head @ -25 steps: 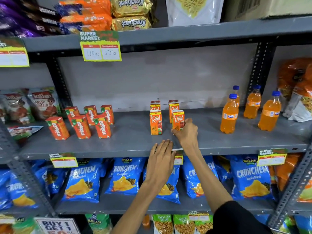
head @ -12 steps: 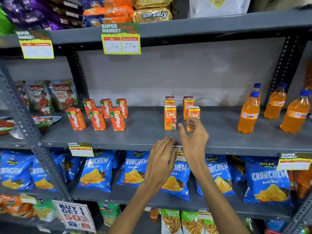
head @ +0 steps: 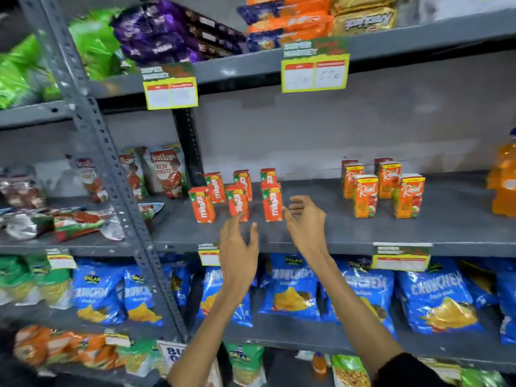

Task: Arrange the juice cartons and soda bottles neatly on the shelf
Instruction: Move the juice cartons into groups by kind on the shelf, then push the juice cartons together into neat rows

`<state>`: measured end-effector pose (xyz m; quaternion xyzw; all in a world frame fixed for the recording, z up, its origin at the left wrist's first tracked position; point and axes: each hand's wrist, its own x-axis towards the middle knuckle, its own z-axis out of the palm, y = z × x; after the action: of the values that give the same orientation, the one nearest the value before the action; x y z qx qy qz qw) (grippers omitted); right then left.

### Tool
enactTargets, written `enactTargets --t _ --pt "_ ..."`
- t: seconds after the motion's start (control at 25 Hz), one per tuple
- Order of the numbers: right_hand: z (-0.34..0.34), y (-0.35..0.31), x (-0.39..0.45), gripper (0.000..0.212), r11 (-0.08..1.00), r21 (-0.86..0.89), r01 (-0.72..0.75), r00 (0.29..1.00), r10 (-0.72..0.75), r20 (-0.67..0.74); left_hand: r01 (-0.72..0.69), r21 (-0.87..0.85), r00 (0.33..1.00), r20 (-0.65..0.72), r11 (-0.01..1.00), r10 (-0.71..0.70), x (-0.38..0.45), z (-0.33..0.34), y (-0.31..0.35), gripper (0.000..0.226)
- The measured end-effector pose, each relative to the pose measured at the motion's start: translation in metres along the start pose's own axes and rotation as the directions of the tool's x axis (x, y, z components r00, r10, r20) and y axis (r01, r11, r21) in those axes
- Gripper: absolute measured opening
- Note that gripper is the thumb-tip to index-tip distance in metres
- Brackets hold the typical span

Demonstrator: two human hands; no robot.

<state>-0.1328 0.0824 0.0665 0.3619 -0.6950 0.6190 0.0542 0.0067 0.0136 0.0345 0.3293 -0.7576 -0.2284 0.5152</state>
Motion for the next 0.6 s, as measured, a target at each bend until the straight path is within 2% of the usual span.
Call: enactTargets --t 0.12,0.2,0.32,0.6 --pt "0.042 0.003 0.013 0.077 0.978 -0.173 -0.119 0.981 0.143 0.133 0.118 0.049 0.984 0.128 0.992 -0.123 0.034 0.003 -0.024 0.05" --pt "0.058 0.007 0.02 0.09 0.957 -0.243 -0.156 0.971 0.194 0.138 0.135 0.15 0.976 0.149 0.979 -0.158 0.051 0.012 -0.03 0.061" --pt "0.063 0.008 0.027 0.086 0.946 -0.263 -0.191 0.971 0.222 0.092 0.145 0.209 0.982 0.092 0.967 -0.167 0.068 0.022 -0.031 0.074" --pt "0.071 0.008 0.032 0.066 0.936 -0.289 -0.199 0.972 0.227 0.066 0.103 0.271 0.994 0.009 0.957 -0.109 0.072 0.024 -0.036 0.053"
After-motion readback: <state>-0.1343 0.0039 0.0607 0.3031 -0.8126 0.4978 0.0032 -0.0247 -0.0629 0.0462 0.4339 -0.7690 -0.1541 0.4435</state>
